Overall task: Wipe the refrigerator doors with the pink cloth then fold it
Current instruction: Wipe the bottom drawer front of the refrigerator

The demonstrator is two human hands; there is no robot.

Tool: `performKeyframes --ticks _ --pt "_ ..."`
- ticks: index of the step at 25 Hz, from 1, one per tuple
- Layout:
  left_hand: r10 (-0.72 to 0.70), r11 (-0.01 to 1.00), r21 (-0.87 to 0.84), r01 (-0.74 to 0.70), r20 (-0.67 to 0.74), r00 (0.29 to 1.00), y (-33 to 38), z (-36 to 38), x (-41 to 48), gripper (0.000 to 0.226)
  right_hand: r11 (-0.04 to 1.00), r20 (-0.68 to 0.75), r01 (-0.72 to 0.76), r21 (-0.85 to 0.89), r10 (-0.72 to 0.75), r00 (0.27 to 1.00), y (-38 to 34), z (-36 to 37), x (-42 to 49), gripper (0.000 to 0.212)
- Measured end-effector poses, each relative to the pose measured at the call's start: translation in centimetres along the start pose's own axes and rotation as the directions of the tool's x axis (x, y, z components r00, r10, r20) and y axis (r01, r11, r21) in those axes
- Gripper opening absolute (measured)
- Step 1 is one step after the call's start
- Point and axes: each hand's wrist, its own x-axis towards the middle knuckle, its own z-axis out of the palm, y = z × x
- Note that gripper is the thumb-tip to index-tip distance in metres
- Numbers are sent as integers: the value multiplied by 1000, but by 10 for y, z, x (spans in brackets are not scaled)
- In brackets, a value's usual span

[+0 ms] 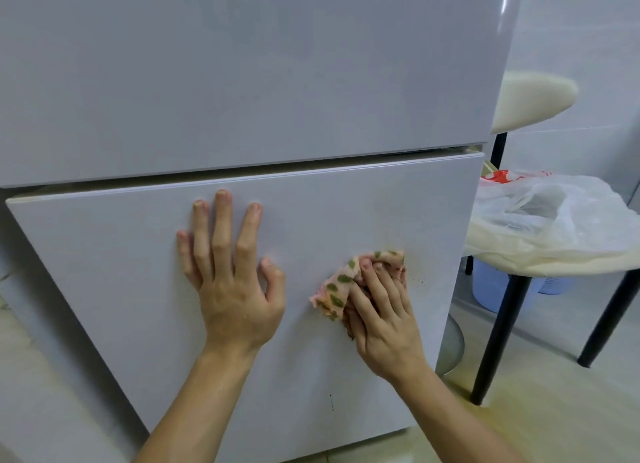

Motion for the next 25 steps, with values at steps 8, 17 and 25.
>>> performKeyframes --ticks 8,17,25 --pt "-30 1000 3 30 3 1000 8 3 -2 75 959 -252 -270 82 282 926 6 -33 121 53" --pt "57 998 19 -58 43 997 15 6 -12 65 979 0 -202 -21 202 979 21 -13 -7 55" --pt "72 997 7 -72 36 997 17 12 -19 61 946 -238 -314 79 324 916 45 -44 105 53"
